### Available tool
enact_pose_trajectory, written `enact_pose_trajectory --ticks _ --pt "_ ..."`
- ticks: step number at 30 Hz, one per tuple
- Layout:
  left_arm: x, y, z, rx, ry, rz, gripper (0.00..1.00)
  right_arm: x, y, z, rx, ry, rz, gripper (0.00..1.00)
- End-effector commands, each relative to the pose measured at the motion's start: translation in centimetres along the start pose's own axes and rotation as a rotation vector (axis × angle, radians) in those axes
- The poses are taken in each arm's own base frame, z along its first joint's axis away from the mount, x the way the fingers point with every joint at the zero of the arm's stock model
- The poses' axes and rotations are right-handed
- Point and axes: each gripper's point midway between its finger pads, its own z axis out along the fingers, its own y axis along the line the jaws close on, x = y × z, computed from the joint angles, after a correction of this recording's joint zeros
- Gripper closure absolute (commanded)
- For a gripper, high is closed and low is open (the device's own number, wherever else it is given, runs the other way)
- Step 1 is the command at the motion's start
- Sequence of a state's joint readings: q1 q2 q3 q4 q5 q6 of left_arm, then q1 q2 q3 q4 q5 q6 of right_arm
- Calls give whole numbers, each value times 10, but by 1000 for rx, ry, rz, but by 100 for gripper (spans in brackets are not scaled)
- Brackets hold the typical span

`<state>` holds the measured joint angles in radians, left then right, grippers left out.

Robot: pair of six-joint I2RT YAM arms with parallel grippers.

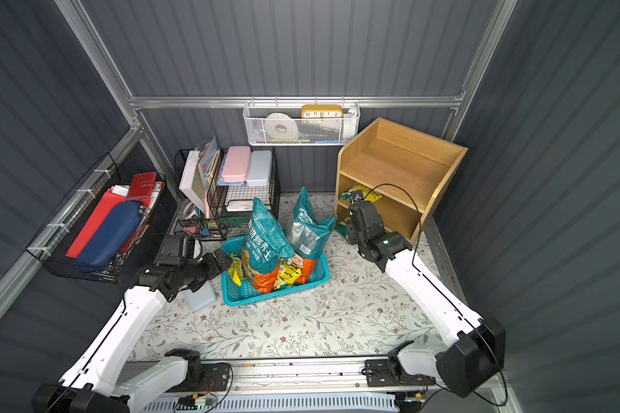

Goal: Take down the fertilizer bag from the shelf
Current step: Pick up the fertilizer bag from the shelf.

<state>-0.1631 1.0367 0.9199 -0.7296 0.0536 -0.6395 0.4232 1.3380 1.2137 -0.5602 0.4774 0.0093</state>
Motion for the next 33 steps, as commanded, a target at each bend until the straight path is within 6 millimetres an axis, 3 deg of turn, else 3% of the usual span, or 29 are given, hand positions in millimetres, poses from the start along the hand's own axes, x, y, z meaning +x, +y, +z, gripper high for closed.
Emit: enact_pose_trajectory --ticks 1,6,11,16,21,23,25,29,33 --pt "-1 -3 -9 12 -8 -1 1 -12 12 23 -33 -18 -24 46" --pt "1 2 -14 -4 -21 -3 1 -32 19 54 -25 -35 -26 35" --pt "1 3 -13 -13 -14 2 1 -43 12 86 51 -33 -20 33" --pt "-2 3 -13 -22 -20 11 1 -42 1 112 129 -24 -18 35" --pt "-2 3 -9 -22 -11 9 1 -29 2 140 132 11 -18 47" --pt "-2 2 -8 -22 -7 7 1 -24 4 148 132 29 -24 56" --pt "-3 2 -8 -22 -9 7 1 -18 7 152 123 47 -28 71" --pt "-4 2 -7 -24 -13 7 1 -14 9 147 99 63 -15 100" --pt "-4 2 -5 -23 -5 6 1 -16 4 129 87 44 8 100"
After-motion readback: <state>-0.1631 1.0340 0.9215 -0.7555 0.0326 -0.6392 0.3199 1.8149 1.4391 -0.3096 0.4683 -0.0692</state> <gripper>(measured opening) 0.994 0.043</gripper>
